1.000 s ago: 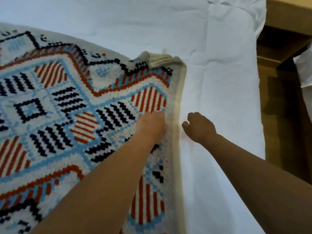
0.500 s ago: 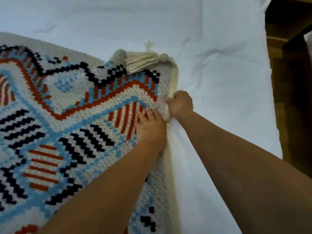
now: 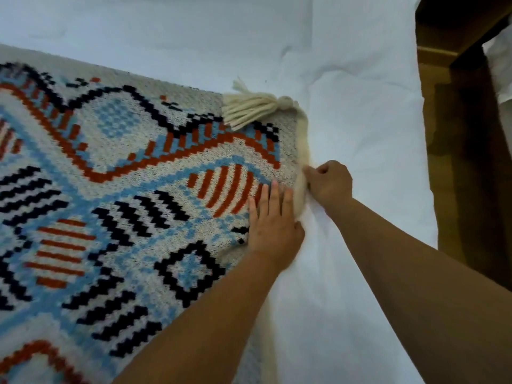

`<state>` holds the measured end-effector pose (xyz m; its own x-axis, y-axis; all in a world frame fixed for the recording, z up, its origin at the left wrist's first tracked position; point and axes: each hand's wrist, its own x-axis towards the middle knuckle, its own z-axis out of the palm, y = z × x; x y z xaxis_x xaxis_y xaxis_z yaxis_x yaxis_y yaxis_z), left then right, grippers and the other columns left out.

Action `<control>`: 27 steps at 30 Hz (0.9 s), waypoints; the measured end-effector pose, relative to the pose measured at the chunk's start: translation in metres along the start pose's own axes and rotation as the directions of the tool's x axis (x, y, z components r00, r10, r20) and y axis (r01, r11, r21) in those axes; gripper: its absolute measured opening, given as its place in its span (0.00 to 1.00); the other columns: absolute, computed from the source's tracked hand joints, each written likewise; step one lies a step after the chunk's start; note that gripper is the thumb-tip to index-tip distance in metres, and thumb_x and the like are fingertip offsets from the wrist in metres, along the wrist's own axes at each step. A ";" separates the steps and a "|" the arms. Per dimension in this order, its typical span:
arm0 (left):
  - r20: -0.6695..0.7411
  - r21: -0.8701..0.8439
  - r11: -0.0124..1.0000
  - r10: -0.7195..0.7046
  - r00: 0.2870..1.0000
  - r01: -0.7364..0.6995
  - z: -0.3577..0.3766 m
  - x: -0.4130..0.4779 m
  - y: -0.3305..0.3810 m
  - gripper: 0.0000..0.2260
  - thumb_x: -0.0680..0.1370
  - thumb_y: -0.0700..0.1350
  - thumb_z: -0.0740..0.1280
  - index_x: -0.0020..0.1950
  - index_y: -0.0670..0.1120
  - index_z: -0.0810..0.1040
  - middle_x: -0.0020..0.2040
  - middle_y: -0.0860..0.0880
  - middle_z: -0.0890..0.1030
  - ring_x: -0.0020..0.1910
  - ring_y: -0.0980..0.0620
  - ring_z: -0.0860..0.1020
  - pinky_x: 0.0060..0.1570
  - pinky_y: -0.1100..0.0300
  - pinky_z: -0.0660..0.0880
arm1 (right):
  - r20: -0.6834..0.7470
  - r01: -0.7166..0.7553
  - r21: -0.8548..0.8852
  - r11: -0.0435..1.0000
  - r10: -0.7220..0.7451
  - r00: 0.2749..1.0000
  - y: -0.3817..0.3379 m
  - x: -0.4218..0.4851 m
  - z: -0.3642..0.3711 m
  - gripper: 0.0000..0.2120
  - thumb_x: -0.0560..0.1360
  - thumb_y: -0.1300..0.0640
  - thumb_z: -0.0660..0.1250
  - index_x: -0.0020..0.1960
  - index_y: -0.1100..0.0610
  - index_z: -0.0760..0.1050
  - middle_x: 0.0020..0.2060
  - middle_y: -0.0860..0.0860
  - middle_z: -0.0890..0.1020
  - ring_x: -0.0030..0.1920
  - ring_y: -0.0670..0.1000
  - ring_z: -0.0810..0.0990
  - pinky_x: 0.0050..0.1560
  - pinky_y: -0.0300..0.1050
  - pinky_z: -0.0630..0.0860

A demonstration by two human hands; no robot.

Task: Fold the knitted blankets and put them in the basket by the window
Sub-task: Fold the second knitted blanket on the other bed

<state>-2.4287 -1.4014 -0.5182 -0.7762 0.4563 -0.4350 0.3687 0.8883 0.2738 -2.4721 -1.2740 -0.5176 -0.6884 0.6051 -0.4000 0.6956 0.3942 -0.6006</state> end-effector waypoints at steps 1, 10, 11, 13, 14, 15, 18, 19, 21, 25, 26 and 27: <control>-0.017 -0.034 0.999 0.001 1.000 -0.002 -0.001 -0.006 -0.003 0.31 0.81 0.52 0.52 0.77 0.45 0.37 0.78 0.44 0.39 0.77 0.44 0.37 0.73 0.49 0.35 | 0.010 -0.034 0.105 0.994 0.033 0.999 -0.001 -0.004 0.001 0.15 0.74 0.47 0.66 0.38 0.57 0.69 0.37 0.55 0.80 0.40 0.55 0.77 0.43 0.47 0.72; -0.015 -0.035 0.985 -0.168 0.986 0.167 0.040 -0.118 -0.014 0.33 0.68 0.55 0.56 0.68 0.37 0.70 0.64 0.36 0.76 0.64 0.38 0.75 0.62 0.43 0.68 | 0.503 -0.328 0.435 0.838 0.076 0.861 0.025 -0.134 0.031 0.10 0.72 0.54 0.71 0.37 0.58 0.76 0.32 0.53 0.80 0.33 0.50 0.78 0.34 0.39 0.76; 0.046 -0.033 0.983 -0.179 0.983 0.181 0.049 -0.126 -0.015 0.30 0.69 0.53 0.56 0.65 0.36 0.74 0.62 0.35 0.77 0.62 0.38 0.77 0.61 0.44 0.70 | 0.520 -0.313 0.415 0.854 0.060 0.852 0.029 -0.145 0.035 0.11 0.71 0.55 0.72 0.35 0.57 0.73 0.30 0.53 0.77 0.32 0.49 0.75 0.33 0.39 0.73; 0.089 -0.014 0.977 -0.211 0.973 0.213 0.055 -0.143 -0.013 0.26 0.72 0.47 0.53 0.61 0.34 0.78 0.61 0.35 0.78 0.61 0.39 0.78 0.60 0.47 0.71 | 0.512 -0.245 0.325 0.913 0.049 0.858 0.036 -0.161 0.044 0.16 0.71 0.57 0.72 0.31 0.56 0.68 0.27 0.51 0.71 0.29 0.49 0.70 0.32 0.41 0.69; 0.100 -0.007 0.975 -0.221 0.970 0.223 0.053 -0.153 -0.013 0.25 0.73 0.44 0.50 0.64 0.33 0.75 0.64 0.35 0.75 0.64 0.40 0.75 0.65 0.50 0.66 | 0.483 -0.198 0.268 0.943 0.046 0.874 0.039 -0.166 0.047 0.17 0.71 0.58 0.72 0.31 0.56 0.66 0.26 0.51 0.70 0.29 0.50 0.69 0.33 0.43 0.68; 0.037 -0.012 0.975 -0.221 0.975 0.221 0.052 -0.159 -0.015 0.25 0.76 0.41 0.48 0.69 0.32 0.67 0.70 0.34 0.68 0.71 0.39 0.67 0.70 0.53 0.57 | 0.441 -0.152 0.216 0.964 0.042 0.896 0.043 -0.171 0.048 0.18 0.71 0.57 0.72 0.31 0.57 0.65 0.26 0.53 0.69 0.30 0.51 0.68 0.33 0.44 0.68; 0.055 -0.003 0.995 -0.096 0.994 0.096 0.062 -0.173 -0.017 0.26 0.81 0.38 0.48 0.76 0.36 0.41 0.78 0.38 0.43 0.77 0.43 0.41 0.71 0.57 0.34 | 0.253 -0.044 0.083 0.996 0.021 0.967 0.060 -0.182 0.044 0.14 0.72 0.57 0.70 0.33 0.59 0.68 0.28 0.55 0.69 0.33 0.53 0.68 0.34 0.44 0.64; 0.078 0.035 0.999 -0.041 0.996 0.039 0.066 -0.181 -0.014 0.27 0.81 0.38 0.50 0.76 0.37 0.40 0.78 0.39 0.41 0.77 0.44 0.39 0.71 0.57 0.34 | 0.190 -0.038 0.040 0.998 0.030 0.981 0.067 -0.187 0.040 0.14 0.72 0.57 0.69 0.33 0.59 0.69 0.28 0.55 0.70 0.34 0.53 0.68 0.35 0.43 0.64; 0.112 0.079 0.994 0.068 0.991 -0.077 0.073 -0.194 -0.010 0.28 0.82 0.37 0.51 0.77 0.38 0.39 0.78 0.40 0.40 0.77 0.44 0.38 0.72 0.56 0.35 | 0.109 -0.077 -0.023 0.997 0.079 0.991 0.081 -0.197 0.032 0.15 0.73 0.56 0.69 0.32 0.59 0.68 0.26 0.52 0.69 0.35 0.54 0.70 0.32 0.42 0.62; 0.148 0.028 0.996 0.074 0.986 -0.079 0.078 -0.215 -0.015 0.26 0.83 0.43 0.49 0.77 0.41 0.39 0.78 0.43 0.39 0.77 0.47 0.38 0.70 0.58 0.33 | 0.066 -0.093 -0.074 0.993 0.098 0.993 0.086 -0.215 0.035 0.15 0.76 0.55 0.65 0.33 0.57 0.67 0.32 0.53 0.74 0.37 0.53 0.72 0.34 0.43 0.64; 0.128 -0.012 0.999 0.047 0.991 -0.045 0.077 -0.223 -0.020 0.26 0.83 0.46 0.47 0.77 0.41 0.41 0.78 0.44 0.40 0.77 0.47 0.39 0.68 0.58 0.32 | 0.078 -0.099 -0.032 0.995 0.101 0.992 0.084 -0.219 0.037 0.12 0.76 0.54 0.65 0.37 0.58 0.71 0.36 0.54 0.77 0.39 0.54 0.74 0.38 0.42 0.67; 0.066 -0.056 0.998 0.043 0.997 -0.040 0.078 -0.232 -0.027 0.26 0.82 0.49 0.46 0.78 0.41 0.45 0.78 0.43 0.44 0.78 0.46 0.44 0.69 0.57 0.34 | 0.102 -0.111 0.032 0.993 0.107 0.989 0.083 -0.226 0.038 0.11 0.75 0.51 0.65 0.41 0.59 0.73 0.39 0.55 0.79 0.40 0.54 0.76 0.41 0.44 0.70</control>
<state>-2.2186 -1.5269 -0.4912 -0.7239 0.4968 -0.4786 0.3699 0.8652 0.3385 -2.2671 -1.4048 -0.5035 -0.6274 0.5700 -0.5305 0.7605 0.3023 -0.5747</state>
